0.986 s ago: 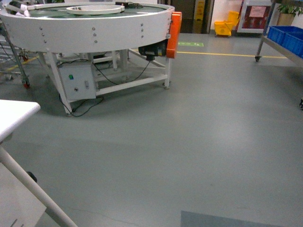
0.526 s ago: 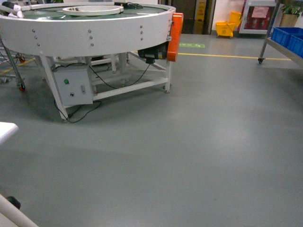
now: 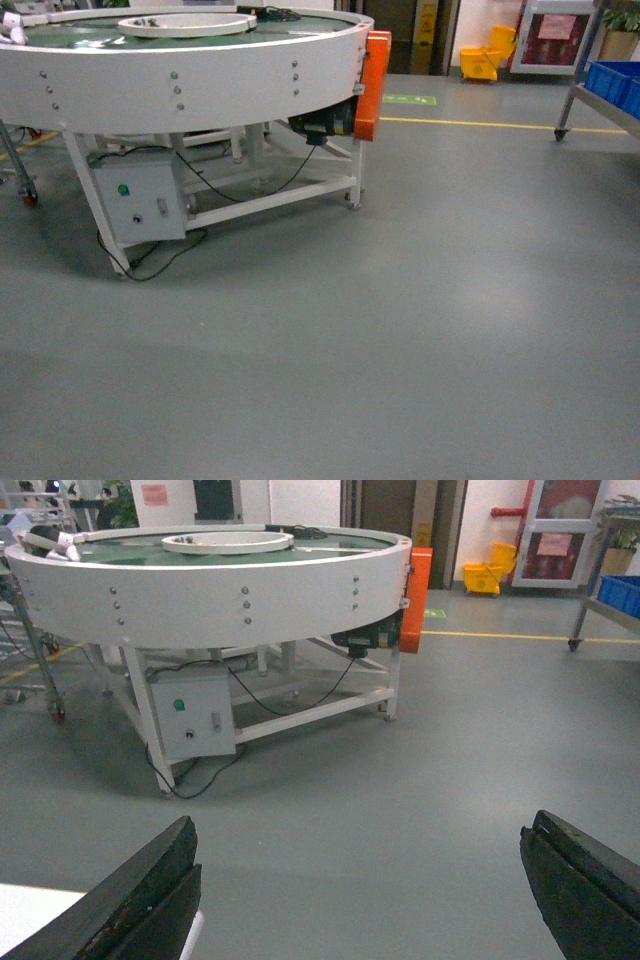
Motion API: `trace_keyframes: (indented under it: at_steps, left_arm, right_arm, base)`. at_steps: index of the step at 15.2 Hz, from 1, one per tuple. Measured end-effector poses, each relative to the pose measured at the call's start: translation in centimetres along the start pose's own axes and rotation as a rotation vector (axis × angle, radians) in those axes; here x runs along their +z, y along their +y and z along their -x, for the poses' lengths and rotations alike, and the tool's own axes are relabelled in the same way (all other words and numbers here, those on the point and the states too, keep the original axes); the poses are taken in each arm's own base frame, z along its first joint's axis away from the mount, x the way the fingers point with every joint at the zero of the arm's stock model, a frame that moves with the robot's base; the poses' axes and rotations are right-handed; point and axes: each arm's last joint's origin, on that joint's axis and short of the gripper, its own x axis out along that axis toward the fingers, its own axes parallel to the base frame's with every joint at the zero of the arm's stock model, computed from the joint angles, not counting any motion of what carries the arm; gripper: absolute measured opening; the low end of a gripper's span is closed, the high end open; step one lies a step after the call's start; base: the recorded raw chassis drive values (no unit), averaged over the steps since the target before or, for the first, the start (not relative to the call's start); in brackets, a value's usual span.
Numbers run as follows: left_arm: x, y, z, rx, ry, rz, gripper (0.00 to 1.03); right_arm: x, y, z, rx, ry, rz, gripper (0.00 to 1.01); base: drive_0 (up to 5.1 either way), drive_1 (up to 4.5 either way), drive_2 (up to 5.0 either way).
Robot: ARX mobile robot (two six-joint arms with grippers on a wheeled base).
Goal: Pick red block from blue box to shelf
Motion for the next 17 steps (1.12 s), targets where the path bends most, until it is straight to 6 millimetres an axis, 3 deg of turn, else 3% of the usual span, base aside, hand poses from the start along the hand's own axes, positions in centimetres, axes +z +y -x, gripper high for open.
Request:
trace_keyframes:
  at_steps: [6,17]
  left_arm:
    - [0.01,0.00,0.00,-0.002,-0.001,0.000,0.98]
    - [0.00,0.01,0.00,-0.001,0.001,0.000,0.98]
  right_arm:
    - [-0.02,0.00,0.00,-0.001,0.002,-0.003,0.28]
    - [-0.01,0.01,0.00,0.001,0.001,-0.006,0.28]
  base:
    - [-0.1,3.93,-4.2]
    - [-1.5,2.58,-5.6]
